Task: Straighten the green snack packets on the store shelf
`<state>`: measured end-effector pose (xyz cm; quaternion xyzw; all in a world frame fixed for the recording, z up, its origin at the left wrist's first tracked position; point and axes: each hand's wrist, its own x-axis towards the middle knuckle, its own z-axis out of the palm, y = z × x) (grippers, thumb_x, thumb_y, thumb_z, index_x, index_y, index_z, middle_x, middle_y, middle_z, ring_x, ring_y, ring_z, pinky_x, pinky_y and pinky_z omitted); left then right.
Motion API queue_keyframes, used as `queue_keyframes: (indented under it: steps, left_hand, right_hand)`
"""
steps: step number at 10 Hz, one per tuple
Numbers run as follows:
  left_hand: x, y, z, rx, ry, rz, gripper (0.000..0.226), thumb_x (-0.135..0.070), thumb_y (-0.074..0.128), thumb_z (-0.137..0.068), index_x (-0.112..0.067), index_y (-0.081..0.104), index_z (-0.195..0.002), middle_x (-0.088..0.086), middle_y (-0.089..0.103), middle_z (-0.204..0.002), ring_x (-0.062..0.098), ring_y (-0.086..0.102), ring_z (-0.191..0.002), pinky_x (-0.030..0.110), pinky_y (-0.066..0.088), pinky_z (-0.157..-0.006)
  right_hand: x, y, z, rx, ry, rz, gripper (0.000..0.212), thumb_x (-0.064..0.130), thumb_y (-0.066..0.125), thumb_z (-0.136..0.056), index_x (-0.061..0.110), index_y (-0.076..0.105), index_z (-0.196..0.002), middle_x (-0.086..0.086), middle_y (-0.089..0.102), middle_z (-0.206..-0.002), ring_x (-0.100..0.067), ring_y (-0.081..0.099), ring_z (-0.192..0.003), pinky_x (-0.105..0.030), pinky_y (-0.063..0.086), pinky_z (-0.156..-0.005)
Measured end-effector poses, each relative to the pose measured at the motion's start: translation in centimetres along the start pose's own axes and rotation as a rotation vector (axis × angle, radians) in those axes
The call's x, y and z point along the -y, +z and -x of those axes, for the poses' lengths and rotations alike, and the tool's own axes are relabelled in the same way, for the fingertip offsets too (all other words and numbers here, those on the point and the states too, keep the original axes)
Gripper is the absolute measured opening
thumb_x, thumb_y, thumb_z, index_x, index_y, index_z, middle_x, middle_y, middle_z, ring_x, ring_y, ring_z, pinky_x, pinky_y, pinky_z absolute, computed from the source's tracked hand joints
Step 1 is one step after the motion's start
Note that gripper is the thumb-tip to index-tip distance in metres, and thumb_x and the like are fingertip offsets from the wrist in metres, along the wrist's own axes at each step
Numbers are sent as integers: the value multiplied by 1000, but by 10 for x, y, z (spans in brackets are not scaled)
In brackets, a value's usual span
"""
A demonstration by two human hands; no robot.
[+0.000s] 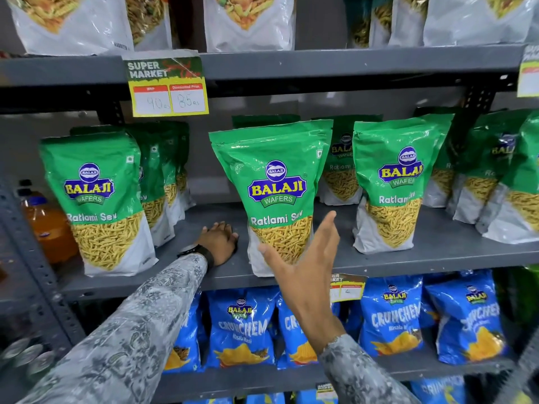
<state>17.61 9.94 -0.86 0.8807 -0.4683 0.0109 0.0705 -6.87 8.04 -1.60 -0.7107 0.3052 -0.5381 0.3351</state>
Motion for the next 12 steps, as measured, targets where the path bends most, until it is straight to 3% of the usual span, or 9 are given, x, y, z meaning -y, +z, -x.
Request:
queue_keyframes:
  steps: [2,4,9,10,11,12]
  left_hand:
    - [1,2,-2,18,0,-35,54,-35,25,-105,-6,32,-149,14,25,-163,29,21,-153,51,15,-123]
    - [5,5,-5,-2,0,21,55,-36,24,-104,-6,35,-148,15,27,-163,29,22,-152,51,14,-123]
    - [4,5,-7,-3,-1,28,55,-35,23,-104,-7,32,-151,13,23,-164,28,19,-153,50,12,-125]
    - [4,6,-7,-5,-1,20,55,-36,23,-104,-7,32,-151,13,24,-164,28,19,-153,50,12,-125]
    - [4,4,-5,-1,-3,74,55,-37,23,-104,-8,32,-151,13,24,-164,28,19,-153,50,12,-125]
    - [4,-2,-1,-92,-36,228,51,-35,27,-105,-7,39,-146,16,26,-163,29,21,-153,47,16,-125]
  right_hand:
    - [9,40,-2,-70,35,80,142,70,80,-69,20,-14,-163,-6,4,-171,-22,5,-157,-50,-1,-129]
    - [8,59,-10,-142,27,115,132,52,84,-78,17,-10,-163,-15,17,-167,-33,17,-152,-53,16,-127]
    - [7,80,-26,-176,25,175,131,48,87,-77,5,-3,-163,-22,26,-161,-39,27,-147,-57,23,-124]
    - [2,80,-29,-156,25,178,132,53,85,-77,8,-5,-163,-21,24,-163,-38,25,-149,-57,23,-125]
    - [7,70,-24,-97,24,129,134,70,75,-77,10,-9,-163,-17,12,-168,-32,14,-154,-56,15,-127]
    - [2,33,-30,-79,15,-2,121,79,60,-85,23,-12,-164,-7,1,-173,-14,-2,-156,-60,9,-128]
